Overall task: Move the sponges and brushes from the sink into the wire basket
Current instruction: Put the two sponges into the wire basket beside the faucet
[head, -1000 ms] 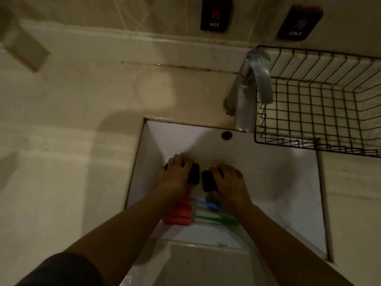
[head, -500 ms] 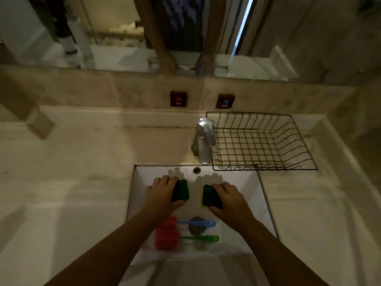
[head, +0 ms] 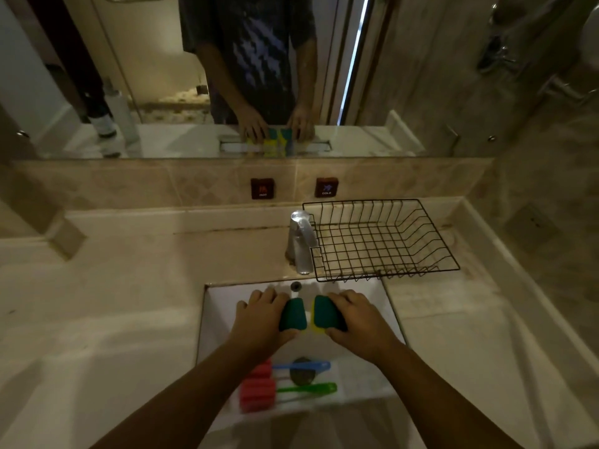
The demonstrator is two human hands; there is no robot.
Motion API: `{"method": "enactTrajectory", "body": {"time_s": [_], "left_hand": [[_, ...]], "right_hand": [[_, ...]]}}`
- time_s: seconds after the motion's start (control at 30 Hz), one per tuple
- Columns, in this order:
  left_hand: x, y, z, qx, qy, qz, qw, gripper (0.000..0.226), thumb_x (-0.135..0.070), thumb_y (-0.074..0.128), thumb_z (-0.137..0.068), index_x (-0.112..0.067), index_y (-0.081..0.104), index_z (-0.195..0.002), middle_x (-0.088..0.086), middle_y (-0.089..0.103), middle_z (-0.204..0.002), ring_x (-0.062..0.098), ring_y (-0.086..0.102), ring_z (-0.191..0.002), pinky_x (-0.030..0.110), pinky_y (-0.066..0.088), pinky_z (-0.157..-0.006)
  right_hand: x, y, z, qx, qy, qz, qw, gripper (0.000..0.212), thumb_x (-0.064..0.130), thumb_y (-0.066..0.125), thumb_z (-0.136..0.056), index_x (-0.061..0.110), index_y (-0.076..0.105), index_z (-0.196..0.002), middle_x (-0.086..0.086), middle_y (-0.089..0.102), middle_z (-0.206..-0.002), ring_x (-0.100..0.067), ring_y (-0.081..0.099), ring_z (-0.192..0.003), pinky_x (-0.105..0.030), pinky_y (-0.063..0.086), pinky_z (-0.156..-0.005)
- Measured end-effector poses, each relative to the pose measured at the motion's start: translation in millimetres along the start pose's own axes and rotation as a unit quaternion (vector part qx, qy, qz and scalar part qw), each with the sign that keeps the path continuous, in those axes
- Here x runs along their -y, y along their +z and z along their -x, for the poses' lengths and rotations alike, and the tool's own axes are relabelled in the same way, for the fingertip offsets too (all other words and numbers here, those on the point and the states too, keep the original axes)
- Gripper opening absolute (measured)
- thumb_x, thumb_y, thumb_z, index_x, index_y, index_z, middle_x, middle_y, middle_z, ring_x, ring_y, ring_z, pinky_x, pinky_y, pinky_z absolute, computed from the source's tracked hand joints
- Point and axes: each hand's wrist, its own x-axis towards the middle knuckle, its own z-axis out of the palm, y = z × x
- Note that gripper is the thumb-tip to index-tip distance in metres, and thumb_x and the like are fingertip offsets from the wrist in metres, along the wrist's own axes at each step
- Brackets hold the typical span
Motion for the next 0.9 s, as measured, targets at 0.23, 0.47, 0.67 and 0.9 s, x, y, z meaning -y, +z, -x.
{"method": "enactTrajectory", "body": {"time_s": [0.23,0.47,0.67,0.9], "left_hand": [[-66,3,-34,-0.095,0.076,0.016,0.992,0.073,-0.063,0.058,-0.079,-0.029,0.043,-0.142,-0.003,0.050,-0.135,0.021,0.046,-0.122,0.036,0.038,-0.092],[-126,4,-113,-0.127,0.004,0.038,0.991,0.073,-0.064,0.055,-0.086,-0.030,0.035,-0.148,-0.004,0.046,-0.142,0.019,0.039,-0.130,0.041,0.038,-0.108],[-142,20,-168,-0.093,-0.033,-0.004,0.995,0.070,-0.057,0.063,-0.085,-0.030,0.037,-0.146,-0.002,0.045,-0.145,0.022,0.039,-0.134,0.042,0.038,-0.108],[-130,29,-220,-0.038,-0.068,-0.005,0.997,0.072,-0.050,0.068,-0.085,-0.025,0.038,-0.145,0.002,0.042,-0.144,0.023,0.038,-0.131,0.043,0.043,-0.108]], "right_hand": [[-60,-53,-11,-0.033,-0.010,0.002,0.999,0.073,0.046,0.063,-0.076,0.028,0.038,-0.142,0.001,0.051,-0.131,-0.020,0.048,-0.117,-0.037,0.047,-0.094],[-143,-86,-55,-0.052,-0.009,-0.032,0.998,0.070,0.046,0.066,-0.077,0.032,0.038,-0.139,0.005,0.050,-0.129,-0.016,0.047,-0.115,-0.035,0.048,-0.096],[-201,-92,-105,-0.019,-0.048,-0.031,0.998,0.072,0.046,0.071,-0.077,0.029,0.039,-0.139,-0.002,0.049,-0.135,-0.023,0.048,-0.119,-0.037,0.045,-0.097],[-219,-72,-161,0.039,-0.041,-0.016,0.998,0.074,0.049,0.068,-0.078,0.025,0.037,-0.142,-0.004,0.048,-0.136,-0.025,0.049,-0.119,-0.044,0.047,-0.098]]}}
